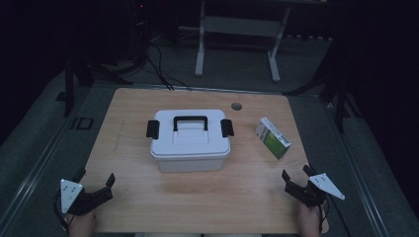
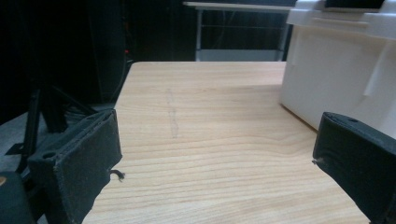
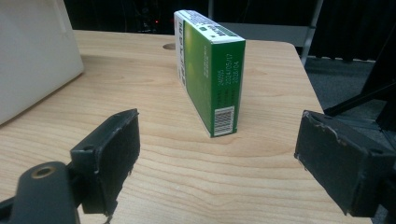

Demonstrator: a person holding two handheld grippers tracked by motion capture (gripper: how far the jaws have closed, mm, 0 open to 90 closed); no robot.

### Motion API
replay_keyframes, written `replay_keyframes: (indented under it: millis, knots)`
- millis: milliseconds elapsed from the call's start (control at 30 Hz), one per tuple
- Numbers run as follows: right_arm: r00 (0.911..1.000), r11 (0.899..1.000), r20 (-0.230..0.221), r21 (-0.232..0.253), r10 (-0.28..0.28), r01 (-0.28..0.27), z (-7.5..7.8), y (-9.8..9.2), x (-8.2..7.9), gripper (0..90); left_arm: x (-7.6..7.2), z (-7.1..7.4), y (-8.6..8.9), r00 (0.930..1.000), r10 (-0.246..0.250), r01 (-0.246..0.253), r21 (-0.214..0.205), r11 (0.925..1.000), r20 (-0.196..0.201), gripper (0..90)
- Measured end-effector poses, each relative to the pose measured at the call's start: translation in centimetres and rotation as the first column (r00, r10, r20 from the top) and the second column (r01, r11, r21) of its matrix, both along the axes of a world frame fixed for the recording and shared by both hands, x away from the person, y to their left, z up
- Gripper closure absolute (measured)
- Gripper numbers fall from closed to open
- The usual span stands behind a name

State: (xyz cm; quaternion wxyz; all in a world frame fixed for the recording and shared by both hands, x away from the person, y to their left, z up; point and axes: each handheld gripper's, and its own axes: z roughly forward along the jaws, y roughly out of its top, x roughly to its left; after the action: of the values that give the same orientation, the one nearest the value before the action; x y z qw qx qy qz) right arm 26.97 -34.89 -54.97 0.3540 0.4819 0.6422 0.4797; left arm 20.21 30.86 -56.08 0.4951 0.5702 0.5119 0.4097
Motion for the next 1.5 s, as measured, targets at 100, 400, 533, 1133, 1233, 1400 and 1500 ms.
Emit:
replay_keyframes:
  millis: [100,400,533,1133,1233,1400,1500]
  knots:
    - [1.0000,1.000,-0.008,-0.014,0.004,-0.004,-0.1,0.1,0.1,13.6,-0.1,0.0,0.1,0.9997,-0.022,0.022,-0.001,0.9998,0.012,1.3]
    - [0.9994,0.999,-0.023,-0.043,0.027,-0.028,0.0,0.7,0.1,13.6,-0.4,0.5,-0.5,0.9992,-0.016,0.014,0.052,0.9985,0.037,1.3]
    - [0.9987,0.997,-0.025,-0.058,0.045,-0.046,0.3,1.2,0.1,13.6,-0.3,0.7,-0.5,0.9988,-0.022,0.020,0.027,0.9994,0.044,1.3]
    - [0.9772,0.976,-0.051,-0.055,0.206,-0.209,1.7,5.9,2.1,13.6,2.1,2.2,-1.7,0.9822,-0.174,0.166,-0.103,0.9807,-0.071,6.1]
    - [0.9709,0.969,-0.053,-0.066,0.233,-0.237,1.9,6.7,2.7,13.5,2.6,2.1,-1.9,0.9802,-0.179,0.172,-0.082,0.9816,-0.085,6.1]
    - [0.9663,0.965,-0.059,-0.058,0.250,-0.254,1.8,7.9,3.9,12.3,3.4,2.1,-2.0,0.9769,-0.191,0.185,-0.066,0.9805,-0.097,6.3]
    - [0.9559,0.955,-0.055,-0.048,0.288,-0.291,1.8,8.6,4.5,11.7,3.9,2.1,-2.2,0.9744,-0.198,0.193,-0.060,0.9794,-0.106,6.8]
